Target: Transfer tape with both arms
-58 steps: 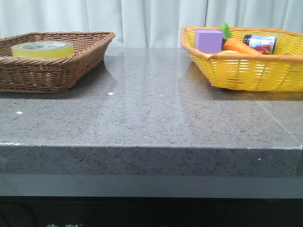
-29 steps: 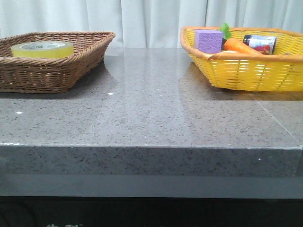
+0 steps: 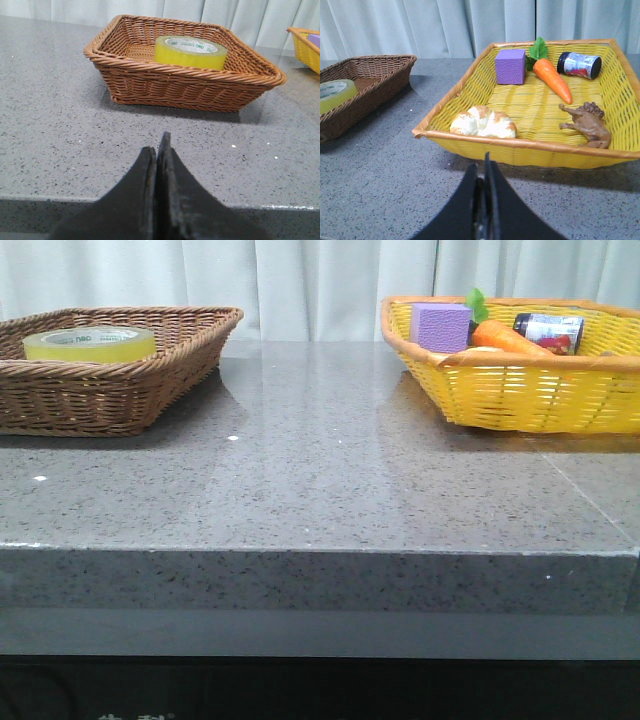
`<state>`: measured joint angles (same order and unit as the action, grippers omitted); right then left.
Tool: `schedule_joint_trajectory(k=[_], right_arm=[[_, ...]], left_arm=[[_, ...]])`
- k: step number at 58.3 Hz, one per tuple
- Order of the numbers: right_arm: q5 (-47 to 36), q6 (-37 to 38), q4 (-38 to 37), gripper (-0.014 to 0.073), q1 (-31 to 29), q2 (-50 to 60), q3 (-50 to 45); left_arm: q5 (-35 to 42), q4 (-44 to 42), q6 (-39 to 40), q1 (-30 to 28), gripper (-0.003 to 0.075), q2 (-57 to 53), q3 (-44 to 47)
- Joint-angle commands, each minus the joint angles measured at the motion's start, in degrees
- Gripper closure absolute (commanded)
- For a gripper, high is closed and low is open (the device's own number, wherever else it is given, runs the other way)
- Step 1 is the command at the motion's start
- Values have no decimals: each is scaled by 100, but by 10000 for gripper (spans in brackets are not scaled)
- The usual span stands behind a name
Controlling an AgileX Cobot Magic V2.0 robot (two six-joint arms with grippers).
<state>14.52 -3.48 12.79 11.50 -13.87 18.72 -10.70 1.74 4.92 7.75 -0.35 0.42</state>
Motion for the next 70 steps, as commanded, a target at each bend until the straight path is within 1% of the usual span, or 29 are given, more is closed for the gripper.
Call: schedule_joint_trajectory(k=[1, 43, 50, 55, 60, 66, 70], right_arm=[[-498, -2, -25, 662, -29, -41, 151], [-507, -2, -25, 662, -29, -41, 151], [-574, -2, -210, 662, -39, -41, 61], [-890, -2, -379, 662, -213, 1, -176], [-1176, -2, -380, 662, -584, 244, -569], [-1259, -2, -368, 662, -998, 661, -990], [-1243, -2, -368, 662, -1155, 908, -1233]], left_arm=[[507, 58, 23, 3, 740, -91, 236], [507, 58, 23, 3, 740, -91, 236], [507, 58, 23, 3, 740, -91, 236], [507, 58, 23, 3, 740, -91, 236], [507, 58, 23, 3, 740, -91, 236], [507, 58, 23, 3, 740, -91, 236], [507, 58, 23, 3, 740, -91, 236]])
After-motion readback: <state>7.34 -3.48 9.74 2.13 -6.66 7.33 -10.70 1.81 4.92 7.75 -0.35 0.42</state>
